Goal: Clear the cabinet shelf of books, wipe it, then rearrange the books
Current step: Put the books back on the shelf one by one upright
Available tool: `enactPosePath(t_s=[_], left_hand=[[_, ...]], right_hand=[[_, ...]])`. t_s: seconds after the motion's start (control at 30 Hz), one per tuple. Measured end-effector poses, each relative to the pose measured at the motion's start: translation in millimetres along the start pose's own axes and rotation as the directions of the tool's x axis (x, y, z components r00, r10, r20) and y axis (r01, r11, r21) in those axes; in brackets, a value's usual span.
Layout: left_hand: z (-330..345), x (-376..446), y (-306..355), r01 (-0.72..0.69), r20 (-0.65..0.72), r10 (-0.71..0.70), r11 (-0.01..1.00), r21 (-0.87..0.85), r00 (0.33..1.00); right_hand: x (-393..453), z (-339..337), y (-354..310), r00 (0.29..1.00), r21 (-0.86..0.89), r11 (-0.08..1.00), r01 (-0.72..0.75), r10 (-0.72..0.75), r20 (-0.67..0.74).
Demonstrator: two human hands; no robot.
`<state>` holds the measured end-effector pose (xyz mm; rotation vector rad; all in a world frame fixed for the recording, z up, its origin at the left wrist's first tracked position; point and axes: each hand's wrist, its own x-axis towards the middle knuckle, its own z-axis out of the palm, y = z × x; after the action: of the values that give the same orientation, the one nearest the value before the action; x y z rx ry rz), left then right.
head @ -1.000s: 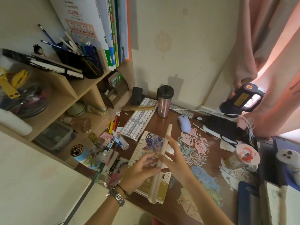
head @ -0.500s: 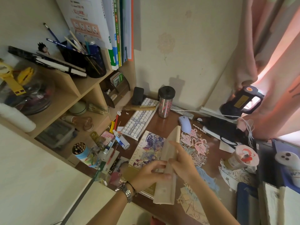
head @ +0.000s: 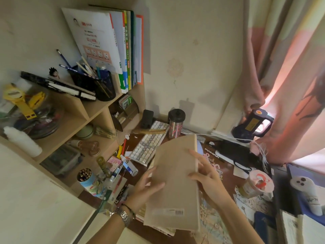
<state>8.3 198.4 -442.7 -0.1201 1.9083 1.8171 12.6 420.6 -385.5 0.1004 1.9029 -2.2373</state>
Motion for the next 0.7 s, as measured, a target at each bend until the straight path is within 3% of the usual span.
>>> enactPosePath(t_s=[0.2, 0.33, 0.47, 0.7], left_hand=[[-17.3, -0.3, 67.8, -0.256, -0.163, 0.262, 0.965, 0.053, 0.951], [-29.5, -9.5, 129.3, -0.417, -0.286, 0.481, 0.872, 0.257, 0.829], [-39.2, -29.1, 198.1, -0.520, -0.300, 0.676, 0.721, 0.457, 0.673], [-72.9, -62.0, 302.5, -0.596, -0.235, 0.823, 0.542, 0.592, 0.517]], right_hand=[[9.4, 24.9, -49.7, 0.979, -0.033, 0.979, 0.201, -0.201, -0.016], [16.0, 47.3, -95.0, 0.947, -0.004, 0.948, 0.318, -0.318, -0.053], [26.8, 67.5, -142.6, 0.869, 0.026, 0.870, 0.493, -0.491, -0.061], [47.1, 101.3, -230.2, 0.701, 0.011, 0.701, 0.713, -0.713, -0.027]])
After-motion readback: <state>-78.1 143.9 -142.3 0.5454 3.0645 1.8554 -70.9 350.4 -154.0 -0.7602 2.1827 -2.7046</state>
